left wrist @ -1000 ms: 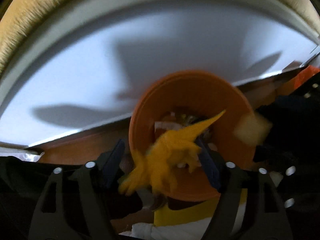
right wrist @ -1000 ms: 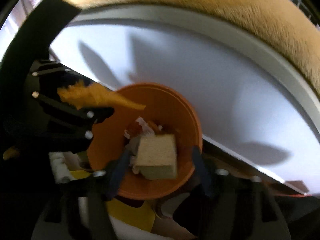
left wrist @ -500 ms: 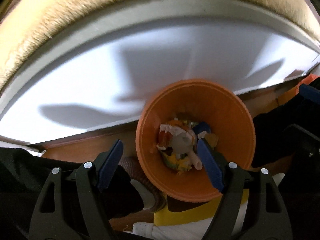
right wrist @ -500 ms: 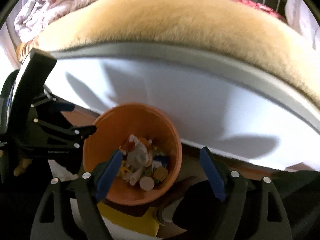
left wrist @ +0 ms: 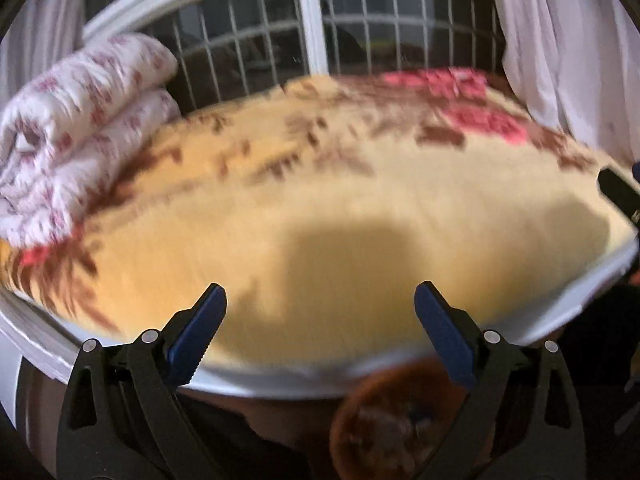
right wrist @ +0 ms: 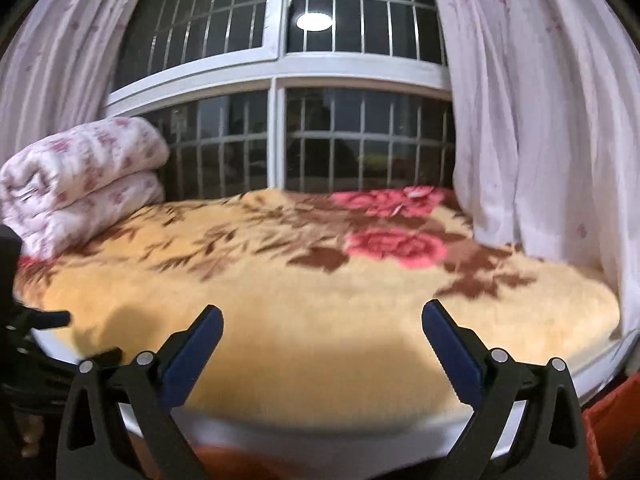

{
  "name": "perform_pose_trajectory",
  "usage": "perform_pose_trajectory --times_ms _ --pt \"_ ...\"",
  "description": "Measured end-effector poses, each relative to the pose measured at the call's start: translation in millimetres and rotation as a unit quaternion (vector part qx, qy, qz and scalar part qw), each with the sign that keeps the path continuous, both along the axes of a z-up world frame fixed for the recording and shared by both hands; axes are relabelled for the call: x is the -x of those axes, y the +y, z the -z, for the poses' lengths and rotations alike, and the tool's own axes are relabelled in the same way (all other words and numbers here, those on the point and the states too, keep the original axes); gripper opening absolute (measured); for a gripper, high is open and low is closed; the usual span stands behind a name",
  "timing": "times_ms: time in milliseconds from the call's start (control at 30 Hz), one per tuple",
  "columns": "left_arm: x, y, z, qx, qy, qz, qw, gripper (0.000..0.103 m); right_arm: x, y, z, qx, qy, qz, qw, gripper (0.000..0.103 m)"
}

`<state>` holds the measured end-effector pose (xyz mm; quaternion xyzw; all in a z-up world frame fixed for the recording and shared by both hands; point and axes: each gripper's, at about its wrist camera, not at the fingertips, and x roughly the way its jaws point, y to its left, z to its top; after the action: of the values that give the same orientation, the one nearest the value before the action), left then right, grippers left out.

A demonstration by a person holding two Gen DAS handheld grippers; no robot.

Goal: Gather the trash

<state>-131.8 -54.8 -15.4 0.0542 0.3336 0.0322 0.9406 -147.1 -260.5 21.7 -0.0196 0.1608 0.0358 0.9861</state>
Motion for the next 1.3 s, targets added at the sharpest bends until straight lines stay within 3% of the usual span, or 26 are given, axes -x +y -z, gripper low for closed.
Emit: perform_pose_trajectory --times_ms 200,433,733,1067,1300 --pt "-46 4 -33 -0.014 -0.037 -0.004 0.9992 0.093 -56 13 -17 -0.015 0.009 0.034 0.999 0.098" --pt "-98 15 -34 0.018 -0.025 0.002 0.9995 0.093 -113 31 -12 0.023 0.004 0.069 0.997 0.098" --pt "-117 26 -1 0.064 0.016 -0.007 0.9978 0.093 -137 41 10 0.029 0.055 0.061 0.996 0.098" --pt "-121 17 9 0.073 0.006 -0.01 0.9973 0.093 -151 28 30 -0.01 0.094 0.072 0.993 0.098" --pt "-126 15 12 0.079 -0.006 -0.021 0.9966 0.093 -150 35 36 0.008 0.095 0.057 0.994 0.098"
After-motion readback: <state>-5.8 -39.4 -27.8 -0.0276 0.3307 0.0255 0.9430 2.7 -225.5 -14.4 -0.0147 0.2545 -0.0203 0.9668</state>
